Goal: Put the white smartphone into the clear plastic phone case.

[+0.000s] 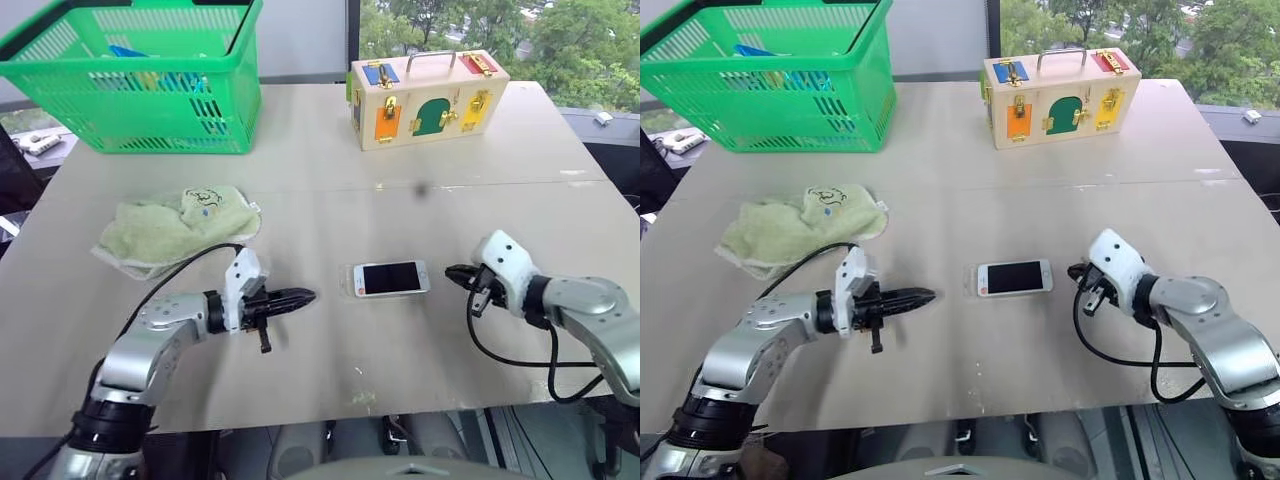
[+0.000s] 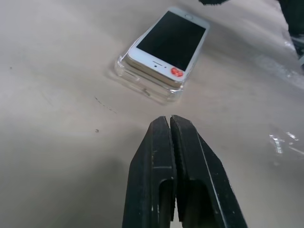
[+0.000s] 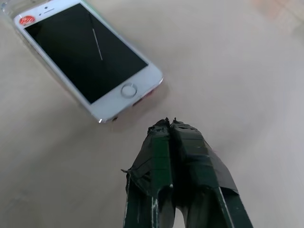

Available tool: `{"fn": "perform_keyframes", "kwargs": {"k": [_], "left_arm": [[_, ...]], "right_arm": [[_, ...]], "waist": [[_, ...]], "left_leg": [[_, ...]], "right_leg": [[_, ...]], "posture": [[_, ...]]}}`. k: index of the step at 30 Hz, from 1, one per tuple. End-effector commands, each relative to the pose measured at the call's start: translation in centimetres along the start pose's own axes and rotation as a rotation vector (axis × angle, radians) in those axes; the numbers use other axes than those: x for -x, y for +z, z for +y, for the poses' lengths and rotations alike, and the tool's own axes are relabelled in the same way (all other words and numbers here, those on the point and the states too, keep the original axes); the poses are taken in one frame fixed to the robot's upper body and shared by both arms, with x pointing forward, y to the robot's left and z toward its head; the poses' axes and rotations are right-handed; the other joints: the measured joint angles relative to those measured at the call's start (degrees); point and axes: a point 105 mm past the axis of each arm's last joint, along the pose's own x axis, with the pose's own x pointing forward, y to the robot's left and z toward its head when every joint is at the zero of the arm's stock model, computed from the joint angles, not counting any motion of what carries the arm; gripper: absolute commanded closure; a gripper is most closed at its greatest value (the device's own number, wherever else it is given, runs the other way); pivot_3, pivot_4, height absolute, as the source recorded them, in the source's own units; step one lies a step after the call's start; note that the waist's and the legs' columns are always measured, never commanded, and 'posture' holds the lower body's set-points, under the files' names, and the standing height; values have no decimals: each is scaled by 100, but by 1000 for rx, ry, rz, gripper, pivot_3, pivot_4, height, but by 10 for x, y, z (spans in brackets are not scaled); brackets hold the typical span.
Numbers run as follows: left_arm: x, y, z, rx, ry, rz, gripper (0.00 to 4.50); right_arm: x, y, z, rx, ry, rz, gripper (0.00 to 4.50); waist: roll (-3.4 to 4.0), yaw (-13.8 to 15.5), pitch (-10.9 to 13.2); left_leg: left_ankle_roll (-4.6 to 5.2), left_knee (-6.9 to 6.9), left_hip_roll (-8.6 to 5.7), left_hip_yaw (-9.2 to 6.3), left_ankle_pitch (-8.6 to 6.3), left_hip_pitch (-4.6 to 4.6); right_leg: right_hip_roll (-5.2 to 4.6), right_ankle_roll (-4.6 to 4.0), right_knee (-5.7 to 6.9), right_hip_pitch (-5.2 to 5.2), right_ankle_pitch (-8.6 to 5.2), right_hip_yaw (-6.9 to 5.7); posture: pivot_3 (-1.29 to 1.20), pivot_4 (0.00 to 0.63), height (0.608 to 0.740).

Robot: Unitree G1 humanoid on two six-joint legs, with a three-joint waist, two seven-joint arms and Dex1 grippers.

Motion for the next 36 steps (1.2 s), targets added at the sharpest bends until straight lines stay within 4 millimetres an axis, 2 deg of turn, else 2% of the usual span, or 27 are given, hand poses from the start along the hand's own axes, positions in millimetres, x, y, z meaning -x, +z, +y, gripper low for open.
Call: {"fn": "perform_keyframes", "kwargs": {"k": [1,8,12,19,25,36], "left_arm": [[-13,3,3,-63,-5,6,4430],[-35,4,0,-131,-65,47,4430],[-42,7,6,-146,-51,61,4430],[-46,-4,11,-149,-51,87,4430],[-48,-6,13,-157,-59,93,4430],[-49,-1,14,-154,-43,93,4430]], "right_arm": [[-1,8,0,68,4,-7,4500],[-4,9,0,111,17,26,4500],[-6,9,2,134,44,52,4500],[-21,14,13,213,123,62,4500],[-34,27,19,262,174,33,4500],[-42,32,43,278,311,27,4500]], "waist": [[0,12,0],[0,2,0],[-1,-3,-1],[-1,-2,-1],[-1,-4,-4],[0,-11,-8]], "left_leg": [[0,1,0,-3,0,-2],[0,3,-2,-1,0,-4],[1,5,-2,-2,1,0],[0,5,-1,-2,1,-1],[1,10,-1,0,1,13],[1,6,1,8,1,42]], "right_leg": [[1,1,0,0,1,-2],[0,3,0,0,2,-2],[1,2,4,1,2,-2],[3,3,4,1,2,-1],[2,2,11,10,2,0],[2,1,15,32,2,0]], "posture": [[0,150,740],[0,150,740],[0,150,740],[0,150,740],[0,150,740],[0,150,740]]}}
